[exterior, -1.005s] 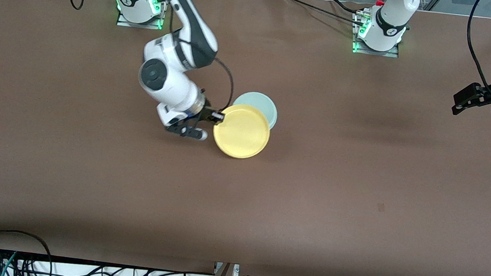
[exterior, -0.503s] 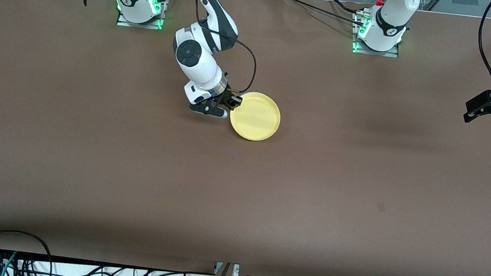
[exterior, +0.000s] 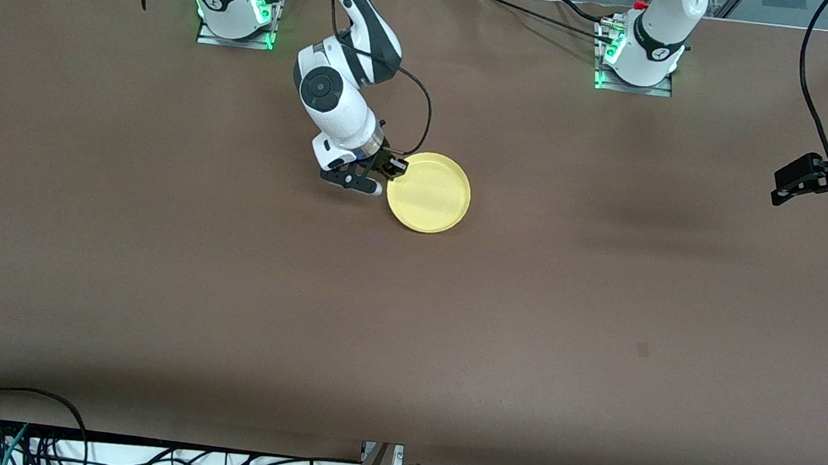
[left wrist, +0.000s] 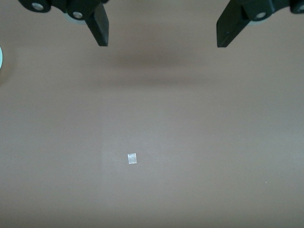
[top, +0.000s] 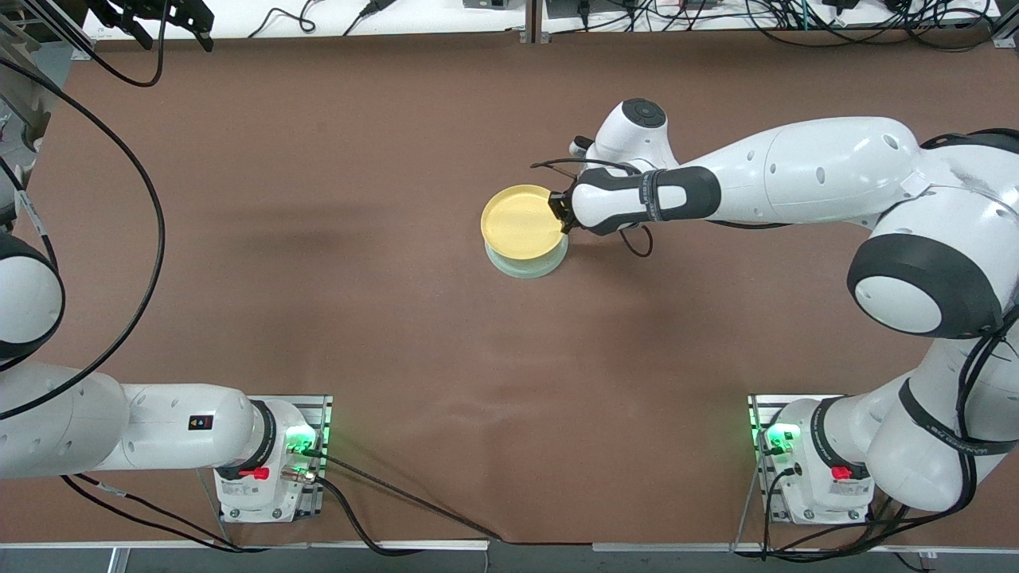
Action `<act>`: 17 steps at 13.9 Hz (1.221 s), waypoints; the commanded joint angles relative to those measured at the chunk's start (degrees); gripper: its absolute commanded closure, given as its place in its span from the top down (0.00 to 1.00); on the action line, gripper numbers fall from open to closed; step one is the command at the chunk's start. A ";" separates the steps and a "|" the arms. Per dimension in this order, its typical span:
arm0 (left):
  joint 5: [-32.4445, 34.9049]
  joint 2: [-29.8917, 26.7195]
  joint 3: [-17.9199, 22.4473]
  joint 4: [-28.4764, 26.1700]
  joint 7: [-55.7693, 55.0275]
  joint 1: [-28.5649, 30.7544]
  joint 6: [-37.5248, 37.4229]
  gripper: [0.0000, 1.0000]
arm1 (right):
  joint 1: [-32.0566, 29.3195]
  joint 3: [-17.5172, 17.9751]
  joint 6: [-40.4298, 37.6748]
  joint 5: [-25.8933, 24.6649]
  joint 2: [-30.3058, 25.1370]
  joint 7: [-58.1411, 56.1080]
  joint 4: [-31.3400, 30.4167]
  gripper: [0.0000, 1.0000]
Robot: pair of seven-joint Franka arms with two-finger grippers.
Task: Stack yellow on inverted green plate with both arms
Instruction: 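Lower the yellow plate onto the green plate and hold it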
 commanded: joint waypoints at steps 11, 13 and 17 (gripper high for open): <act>0.67 0.70 -0.46 1.97 1.12 0.34 -1.93 1.00 | 0.15 0.81 1.53 1.03 -4.02 0.66 -5.23 0.33; 0.67 0.70 -0.46 1.97 1.12 0.34 -2.02 1.00 | 0.06 0.81 1.80 0.94 -3.15 0.49 -4.00 1.00; 0.67 0.70 -0.47 1.97 0.94 0.34 -1.94 1.00 | -0.47 -2.59 -2.22 0.85 -4.72 -0.04 0.21 1.00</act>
